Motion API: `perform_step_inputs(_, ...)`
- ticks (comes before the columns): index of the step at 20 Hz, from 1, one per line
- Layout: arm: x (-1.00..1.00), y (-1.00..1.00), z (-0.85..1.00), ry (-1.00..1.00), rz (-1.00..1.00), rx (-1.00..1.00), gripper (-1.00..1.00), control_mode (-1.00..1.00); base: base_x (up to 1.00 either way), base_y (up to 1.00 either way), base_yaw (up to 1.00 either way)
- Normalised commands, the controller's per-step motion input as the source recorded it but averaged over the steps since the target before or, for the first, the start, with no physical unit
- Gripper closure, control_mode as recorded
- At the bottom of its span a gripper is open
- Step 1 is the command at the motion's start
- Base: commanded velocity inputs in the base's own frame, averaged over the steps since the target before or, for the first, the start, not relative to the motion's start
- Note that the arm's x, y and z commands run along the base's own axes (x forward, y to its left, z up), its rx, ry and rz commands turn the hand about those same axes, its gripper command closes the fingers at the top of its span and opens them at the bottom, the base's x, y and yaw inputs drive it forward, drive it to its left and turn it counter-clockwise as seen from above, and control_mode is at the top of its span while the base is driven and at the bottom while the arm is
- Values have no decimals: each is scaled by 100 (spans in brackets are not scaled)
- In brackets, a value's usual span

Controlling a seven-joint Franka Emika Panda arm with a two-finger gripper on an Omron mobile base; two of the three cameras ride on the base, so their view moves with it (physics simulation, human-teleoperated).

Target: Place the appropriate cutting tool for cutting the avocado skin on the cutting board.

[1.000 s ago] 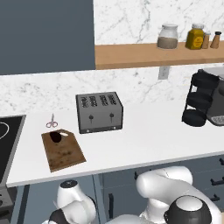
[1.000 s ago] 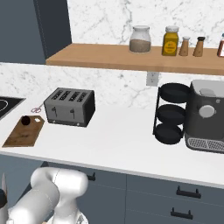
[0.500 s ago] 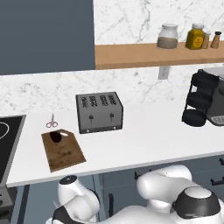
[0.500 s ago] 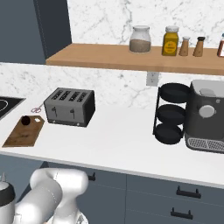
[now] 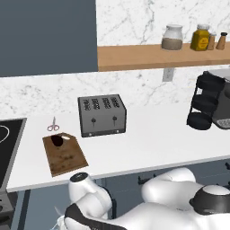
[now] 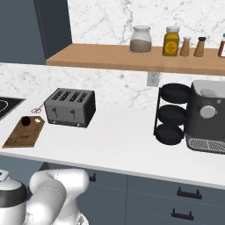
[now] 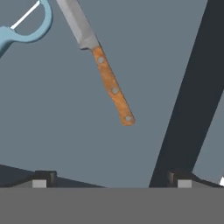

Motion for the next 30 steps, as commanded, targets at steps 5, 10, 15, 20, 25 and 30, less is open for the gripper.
perform_step_inputs(5, 40, -20, 3, 0, 2, 0, -100, -100, 0, 0, 0)
perform_step_inputs(10, 55, 0, -4, 0, 5, 0, -100, -100, 0, 0, 0)
perform_step_inputs(15, 37, 5, -25, 1, 7, 0, -100, -100, 0, 0, 0)
perform_step_inputs(20, 5, 29, -19, 0, 9, 0, -100, -100, 0, 0, 0)
perform_step_inputs(25, 0, 41, -22, 0, 12, 0, -100, -100, 0, 0, 0)
perform_step_inputs(30, -3, 15, -14, 0, 8, 0, -100, -100, 0, 0, 0)
